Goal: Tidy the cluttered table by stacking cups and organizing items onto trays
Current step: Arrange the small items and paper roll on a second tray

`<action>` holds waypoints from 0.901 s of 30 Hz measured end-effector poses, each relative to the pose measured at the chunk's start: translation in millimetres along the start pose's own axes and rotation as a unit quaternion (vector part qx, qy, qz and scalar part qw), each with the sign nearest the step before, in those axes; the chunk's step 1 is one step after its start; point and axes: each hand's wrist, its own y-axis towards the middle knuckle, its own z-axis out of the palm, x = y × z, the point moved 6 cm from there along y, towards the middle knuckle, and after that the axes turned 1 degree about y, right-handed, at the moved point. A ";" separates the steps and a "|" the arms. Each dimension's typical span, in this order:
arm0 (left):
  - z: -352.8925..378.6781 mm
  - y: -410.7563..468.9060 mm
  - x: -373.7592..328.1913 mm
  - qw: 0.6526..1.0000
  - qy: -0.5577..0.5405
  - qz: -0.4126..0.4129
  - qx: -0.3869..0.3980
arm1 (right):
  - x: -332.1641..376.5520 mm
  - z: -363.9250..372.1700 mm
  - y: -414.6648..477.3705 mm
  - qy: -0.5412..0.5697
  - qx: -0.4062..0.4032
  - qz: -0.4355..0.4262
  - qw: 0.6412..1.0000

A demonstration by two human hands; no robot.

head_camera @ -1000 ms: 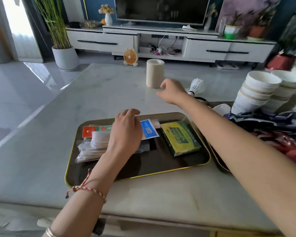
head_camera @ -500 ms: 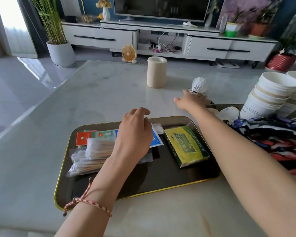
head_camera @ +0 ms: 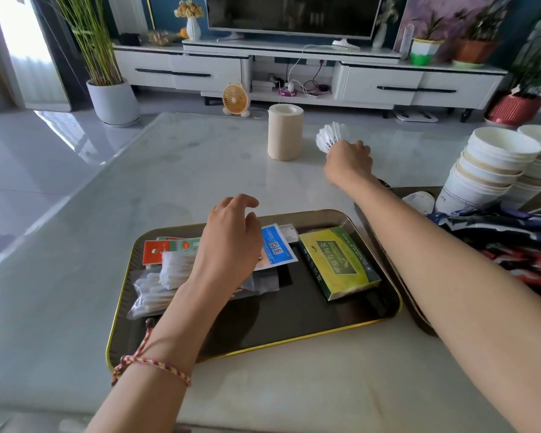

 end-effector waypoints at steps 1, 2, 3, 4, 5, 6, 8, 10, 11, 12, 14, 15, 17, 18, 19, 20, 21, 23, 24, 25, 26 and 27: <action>-0.3 1.1 2.5 1.000 0.002 -0.003 0.000 | 7.2 -5.1 -3.7 0.011 0.007 -0.020 1.000; -2.4 -0.1 3.8 1.000 0.003 -0.005 0.000 | 14.7 -13.5 -12.2 0.020 0.014 -0.044 0.999; -4.2 -0.9 5.6 1.000 0.004 -0.007 -0.002 | 22.9 -20.1 -22.6 0.025 0.025 -0.073 0.997; -5.5 -1.6 7.6 1.000 0.004 -0.010 -0.002 | 30.3 -25.5 -35.7 0.030 0.036 -0.105 0.993; -7.0 -2.6 9.3 1.000 0.002 -0.011 -0.004 | 36.7 -29.8 -51.7 0.036 0.048 -0.140 0.988; -8.3 -3.8 10.7 1.000 -0.003 -0.012 -0.006 | 40.8 -32.2 -70.9 0.041 0.065 -0.171 0.982; -8.8 -5.6 12.6 1.000 -0.008 -0.007 -0.012 | 42.9 -31.7 -112.2 0.047 0.108 -0.218 0.969; -7.0 -7.5 12.0 1.000 0.005 0.004 -0.012 | 41.6 -28.6 -151.4 0.012 0.138 -0.261 0.955; -5.8 -8.9 11.3 1.000 0.011 0.010 -0.011 | 41.3 -26.3 -168.4 -0.024 0.140 -0.286 0.948; -4.2 -9.8 9.7 1.000 0.013 0.016 -0.008 | 41.2 -23.4 -182.9 -0.064 0.135 -0.312 0.938; -1.8 -12.5 5.1 0.999 0.015 0.033 -0.002 | 42.2 -17.7 -205.2 -0.125 0.124 -0.355 0.918; -1.1 -14.0 1.8 0.999 0.016 0.045 0.004 | 43.5 -15.8 -213.6 -0.146 0.123 -0.370 0.909; 3.4 -16.5 -3.4 0.997 0.021 0.068 0.019 | 43.5 -10.6 -223.0 -0.177 0.134 -0.388 0.895; 5.7 -17.5 -5.6 0.996 0.024 0.077 0.027 | 42.4 -8.7 -224.6 -0.189 0.146 -0.391 0.889; 7.0 -17.7 -7.0 0.995 0.027 0.085 0.034 | 41.7 -7.2 -224.7 -0.197 0.165 -0.391 0.884; 8.0 -17.9 -7.4 0.994 0.030 0.093 0.040 | 41.2 -5.5 -224.0 -0.198 0.195 -0.391 0.878; 10.0 -17.8 -8.1 0.993 0.036 0.100 0.048 | 40.1 -5.3 -222.8 -0.184 0.233 -0.386 0.873; 13.2 -17.0 -8.9 0.991 0.047 0.108 0.061 | 39.1 -9.4 -215.7 -0.141 0.311 -0.373 0.863; 13.9 -16.3 -9.2 0.991 0.046 0.108 0.064 | 39.6 -14.8 -207.0 -0.127 0.333 -0.368 0.859; 14.3 -15.7 -9.4 0.991 0.041 0.106 0.065 | 40.1 -20.8 -195.5 -0.122 0.342 -0.361 0.859; 14.2 -15.2 -9.7 0.992 0.036 0.102 0.064 | 39.6 -26.6 -181.4 -0.121 0.342 -0.351 0.863; 12.7 -14.6 -10.5 0.993 0.032 0.098 0.060 | 39.0 -33.1 -166.2 -0.111 0.341 -0.335 0.871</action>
